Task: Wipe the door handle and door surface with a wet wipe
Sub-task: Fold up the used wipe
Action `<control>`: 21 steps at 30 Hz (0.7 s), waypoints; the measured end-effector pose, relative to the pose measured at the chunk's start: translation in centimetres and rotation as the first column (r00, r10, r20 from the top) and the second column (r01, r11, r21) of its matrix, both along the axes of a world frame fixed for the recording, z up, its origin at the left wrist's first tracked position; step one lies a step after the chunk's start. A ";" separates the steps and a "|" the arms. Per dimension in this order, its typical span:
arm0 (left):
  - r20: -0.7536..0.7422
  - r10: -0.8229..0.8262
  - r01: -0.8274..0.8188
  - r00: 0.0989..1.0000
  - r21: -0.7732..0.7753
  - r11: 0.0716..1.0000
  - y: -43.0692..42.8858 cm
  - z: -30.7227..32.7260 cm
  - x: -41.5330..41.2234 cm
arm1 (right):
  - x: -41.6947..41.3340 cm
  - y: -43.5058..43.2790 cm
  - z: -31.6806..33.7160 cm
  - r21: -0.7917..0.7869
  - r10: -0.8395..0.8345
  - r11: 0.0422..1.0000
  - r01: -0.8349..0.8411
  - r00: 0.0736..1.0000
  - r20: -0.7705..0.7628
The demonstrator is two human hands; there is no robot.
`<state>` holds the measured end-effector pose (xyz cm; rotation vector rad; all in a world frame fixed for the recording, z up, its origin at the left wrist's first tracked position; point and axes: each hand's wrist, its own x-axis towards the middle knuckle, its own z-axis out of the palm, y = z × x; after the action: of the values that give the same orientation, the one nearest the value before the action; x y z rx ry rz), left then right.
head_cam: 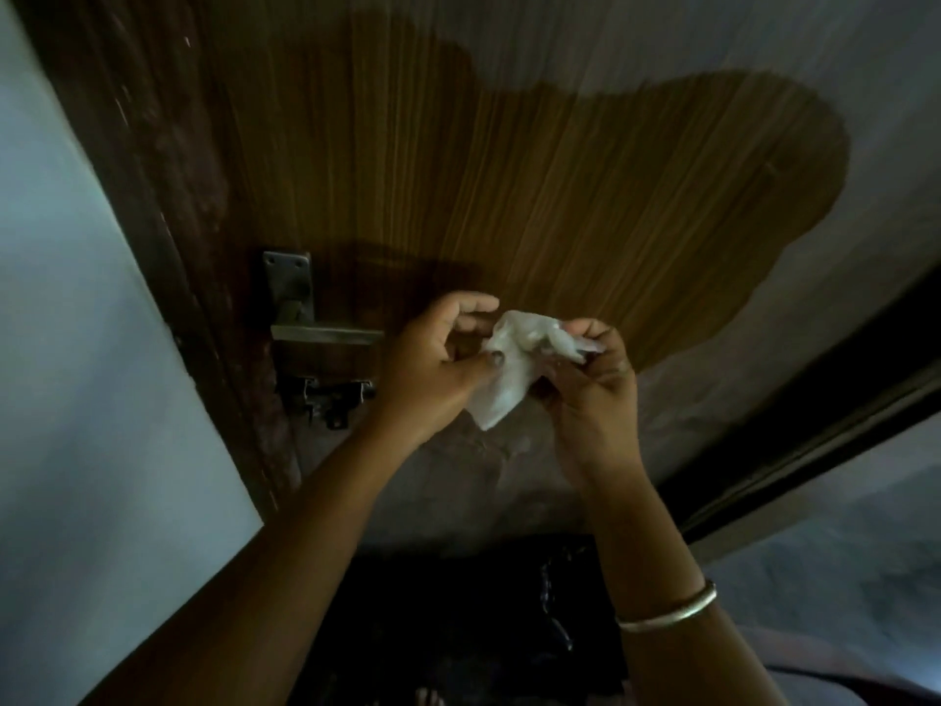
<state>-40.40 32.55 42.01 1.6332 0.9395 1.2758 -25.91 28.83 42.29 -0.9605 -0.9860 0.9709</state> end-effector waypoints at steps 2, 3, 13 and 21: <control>0.055 -0.038 0.041 0.998 -0.060 0.997 -1.2 0.1 0.8 | 0.9 -1.1 0.1 -0.021 -0.004 1.000 0.003 1.000 -0.011; 0.080 -0.062 0.071 0.995 -0.110 0.991 -1.8 0.1 1.4 | 1.3 -1.6 0.0 -0.036 -0.003 0.999 0.002 1.000 -0.018; 0.012 -0.161 0.159 0.987 -0.248 0.955 -7.9 -0.5 7.7 | 8.5 -7.3 -0.7 -0.192 0.051 0.980 -0.046 0.998 0.021; 0.037 -0.062 0.071 0.997 -0.326 0.943 -12.3 -1.5 9.8 | 10.9 -9.3 -1.4 -0.227 0.097 0.966 -0.125 0.987 -0.130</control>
<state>-30.59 20.27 40.48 1.3728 1.0114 1.0295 -14.97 19.53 40.93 -1.0384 -0.8455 1.2452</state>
